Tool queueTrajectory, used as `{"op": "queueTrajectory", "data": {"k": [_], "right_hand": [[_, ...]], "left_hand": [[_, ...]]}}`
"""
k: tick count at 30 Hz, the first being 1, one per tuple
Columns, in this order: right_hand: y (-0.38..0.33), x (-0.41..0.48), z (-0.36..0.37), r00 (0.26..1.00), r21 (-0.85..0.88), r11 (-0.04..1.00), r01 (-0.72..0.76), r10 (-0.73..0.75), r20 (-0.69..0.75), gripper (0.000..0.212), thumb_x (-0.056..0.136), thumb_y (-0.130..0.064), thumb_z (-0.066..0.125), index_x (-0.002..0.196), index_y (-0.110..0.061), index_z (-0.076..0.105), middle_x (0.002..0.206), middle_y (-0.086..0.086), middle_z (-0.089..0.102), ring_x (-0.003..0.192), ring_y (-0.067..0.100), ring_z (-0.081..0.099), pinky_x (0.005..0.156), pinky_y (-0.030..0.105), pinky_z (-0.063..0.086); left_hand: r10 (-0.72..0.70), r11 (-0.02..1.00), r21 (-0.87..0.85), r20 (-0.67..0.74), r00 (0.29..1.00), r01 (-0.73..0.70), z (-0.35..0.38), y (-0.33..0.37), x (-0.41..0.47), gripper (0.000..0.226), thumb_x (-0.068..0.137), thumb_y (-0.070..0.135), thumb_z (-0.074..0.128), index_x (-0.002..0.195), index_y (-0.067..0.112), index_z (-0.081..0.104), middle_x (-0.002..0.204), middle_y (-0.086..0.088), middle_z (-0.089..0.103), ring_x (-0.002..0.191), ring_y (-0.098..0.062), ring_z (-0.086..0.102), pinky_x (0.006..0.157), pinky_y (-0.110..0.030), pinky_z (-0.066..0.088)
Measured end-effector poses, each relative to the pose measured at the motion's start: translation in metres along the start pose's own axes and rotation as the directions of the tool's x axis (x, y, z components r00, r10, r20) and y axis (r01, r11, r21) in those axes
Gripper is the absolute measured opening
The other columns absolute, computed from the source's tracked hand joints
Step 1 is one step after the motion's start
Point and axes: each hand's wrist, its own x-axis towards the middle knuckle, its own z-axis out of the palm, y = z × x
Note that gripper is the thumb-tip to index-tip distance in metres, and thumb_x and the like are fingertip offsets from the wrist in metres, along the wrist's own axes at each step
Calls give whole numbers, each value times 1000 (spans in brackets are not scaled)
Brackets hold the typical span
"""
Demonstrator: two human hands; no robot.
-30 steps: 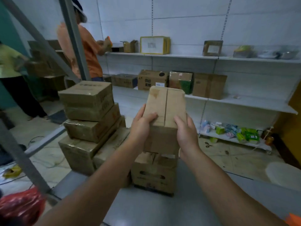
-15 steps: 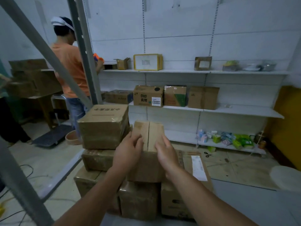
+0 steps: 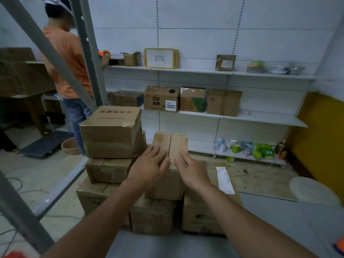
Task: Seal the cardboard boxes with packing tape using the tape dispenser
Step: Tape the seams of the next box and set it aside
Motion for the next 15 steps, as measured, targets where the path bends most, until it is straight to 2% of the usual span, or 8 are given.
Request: {"op": "queueTrajectory", "data": {"k": [2, 4, 7, 8, 10, 12, 13, 15], "right_hand": [[3, 4, -3, 998, 10, 1000, 13, -13, 57, 56, 100, -54, 28, 152, -34, 20, 159, -2, 24, 145, 24, 23, 115, 43, 25], [10, 8, -8, 998, -14, 999, 49, -49, 39, 59, 99, -56, 29, 152, -31, 23, 159, -3, 25, 144, 22, 25, 116, 44, 26], [39, 11, -12, 998, -185, 982, 27, -37, -47, 61, 95, -63, 22, 147, -32, 34, 155, -3, 32, 143, 22, 27, 114, 48, 27], [47, 8, -10, 1000, -186, 982, 17, -21, -19, 65, 92, -67, 16, 144, -34, 38, 155, -3, 32, 144, 23, 25, 114, 51, 26], [56, 2, -6, 999, -45, 998, 33, -33, -4, 70, 89, -70, 12, 136, -33, 49, 148, -2, 43, 139, 24, 34, 110, 51, 33], [63, -1, -4, 990, -8, 997, 75, -76, -119, 55, 97, -56, 22, 128, -27, 56, 138, -1, 53, 131, 21, 43, 107, 45, 37], [71, -2, -7, 981, -76, 995, 65, -77, -179, 49, 100, -50, 26, 130, -25, 54, 140, -1, 52, 134, 20, 40, 110, 44, 33], [94, -6, -17, 973, -301, 950, -82, 11, -231, 55, 97, -57, 30, 142, -28, 40, 154, 1, 34, 144, 23, 24, 117, 49, 19]], "left_hand": [[-23, 996, 87, 28, 999, 21, -5, 5, 6, 42, 103, 41, 25, 134, 22, 46, 147, -2, 40, 141, -15, 29, 116, -45, 25], [-27, 990, 141, 26, 999, 23, -13, 11, 12, 41, 102, 37, 25, 133, 20, 46, 143, -5, 42, 139, -17, 30, 116, -45, 23], [15, 990, 141, 116, 993, -31, -12, 19, 10, 55, 101, 54, 23, 148, 26, 32, 159, -6, 21, 150, -22, 9, 120, -46, 15], [17, 990, 137, 170, 985, -40, -9, 22, 7, 66, 97, 65, 25, 151, 28, 25, 162, -3, 13, 151, -23, 1, 120, -48, 13], [-3, 987, 158, 222, 975, -32, -7, 23, 6, 85, 85, 78, 37, 153, 31, 19, 163, 0, 6, 150, -24, -6, 119, -49, 18], [-12, 987, 158, 203, 979, -21, -8, 16, 5, 92, 78, 77, 49, 152, 32, 19, 162, 1, 7, 150, -23, -6, 118, -49, 22], [-12, 989, 147, 188, 982, -16, -9, 10, 5, 94, 76, 77, 51, 152, 32, 20, 161, 1, 9, 150, -23, -4, 118, -48, 21], [-13, 992, 128, 157, 988, -7, -15, -2, 2, 96, 72, 78, 47, 152, 32, 24, 161, 1, 16, 150, -21, 0, 120, -47, 20]]}}
